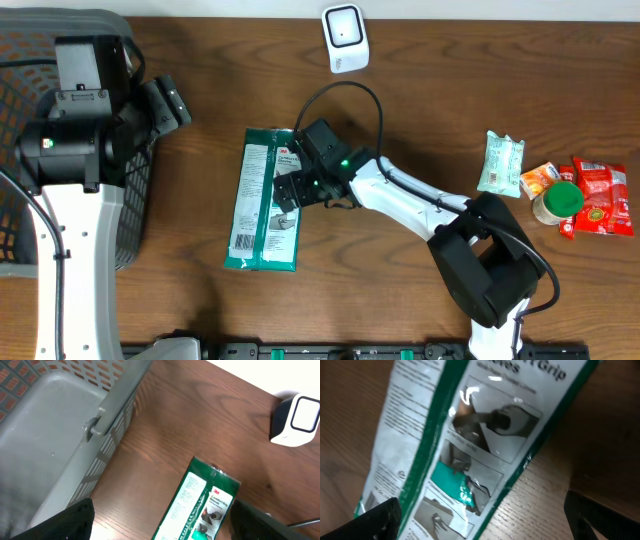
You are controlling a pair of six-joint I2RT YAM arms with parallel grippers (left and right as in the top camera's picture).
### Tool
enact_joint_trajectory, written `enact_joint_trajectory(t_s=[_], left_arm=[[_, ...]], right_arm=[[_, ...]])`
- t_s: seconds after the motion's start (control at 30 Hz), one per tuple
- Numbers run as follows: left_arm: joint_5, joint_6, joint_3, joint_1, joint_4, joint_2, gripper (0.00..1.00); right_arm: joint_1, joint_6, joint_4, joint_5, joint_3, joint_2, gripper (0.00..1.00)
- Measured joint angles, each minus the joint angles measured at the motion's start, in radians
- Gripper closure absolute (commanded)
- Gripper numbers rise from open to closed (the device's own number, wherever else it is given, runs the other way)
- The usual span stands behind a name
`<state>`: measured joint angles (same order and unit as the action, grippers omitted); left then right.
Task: Scan the item barcode
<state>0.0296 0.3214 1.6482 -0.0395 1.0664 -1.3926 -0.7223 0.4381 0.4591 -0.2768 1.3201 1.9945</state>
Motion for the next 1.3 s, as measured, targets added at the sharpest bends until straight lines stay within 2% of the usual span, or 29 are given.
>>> enact_joint_trajectory(t_s=[0.13,0.4,0.67,0.7,0.73,0.77,0.83,0.87,1.1,1.3], left_arm=[[-0.007,0.001,0.0,0.0,-0.001,0.0,0.13],[-0.134,0.005,-0.066,0.033,0.05,-0.026,0.13],[-0.163,0.015,-0.185,0.064,0.043,-0.174,0.13],[-0.164,0.016,-0.185,0.064,0.035,-0.186,0.21],[-0.166,0.016,-0.185,0.064,0.024,-0.197,0.47],[-0.165,0.019,-0.185,0.064,0.01,-0.205,0.65],[-0.166,0.019,-0.185,0.064,-0.027,-0.221,0.89],[-0.166,0.019,-0.185,0.064,-0.035,-0.229,0.93],[-0.166,0.011,-0.185,0.064,-0.029,-0.36,0.92],[-0.166,-0.035,-0.19,0.069,-0.016,-0.503,0.92]], right_arm=[[0.0,0.004,0.001,0.005,-0.017,0.0,0.01],[0.0,0.006,0.003,0.006,-0.033,0.0,0.01],[0.001,0.006,0.003,0.008,-0.034,0.0,0.01],[0.002,0.006,0.004,0.008,-0.034,0.0,0.01],[0.003,0.006,0.004,0.008,-0.034,0.0,0.01],[0.003,0.006,0.004,0.008,-0.034,0.0,0.01],[0.005,0.006,0.003,0.008,-0.034,0.0,0.01],[0.005,0.006,0.004,0.008,-0.034,0.0,0.01],[0.026,0.011,0.003,-0.042,-0.035,0.0,0.12],[0.117,0.021,0.003,-0.162,-0.035,0.0,0.25]])
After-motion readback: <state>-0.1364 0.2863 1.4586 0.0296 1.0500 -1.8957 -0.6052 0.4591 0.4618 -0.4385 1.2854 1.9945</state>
